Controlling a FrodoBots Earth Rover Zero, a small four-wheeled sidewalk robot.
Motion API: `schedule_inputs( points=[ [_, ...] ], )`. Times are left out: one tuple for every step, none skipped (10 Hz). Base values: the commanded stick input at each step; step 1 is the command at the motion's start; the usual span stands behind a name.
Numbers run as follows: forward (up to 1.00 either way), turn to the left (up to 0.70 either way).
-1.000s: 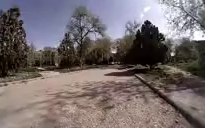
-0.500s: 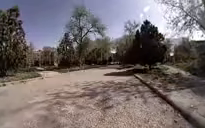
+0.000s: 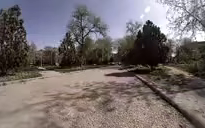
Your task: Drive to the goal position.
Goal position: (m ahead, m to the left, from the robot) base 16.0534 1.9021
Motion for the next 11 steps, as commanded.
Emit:
schedule_inputs(
  points=[
    [0.70, 0.00],
    [0.70, 0.00],
    [0.70, 0.00],
    [0.70, 0.00],
    [0.70, 0.00],
    [0.70, 0.00],
    [0.70, 0.00],
    [0.70, 0.00],
    [0.70, 0.00],
    [0.70, 0.00],
    [0.70, 0.02]
  ],
)
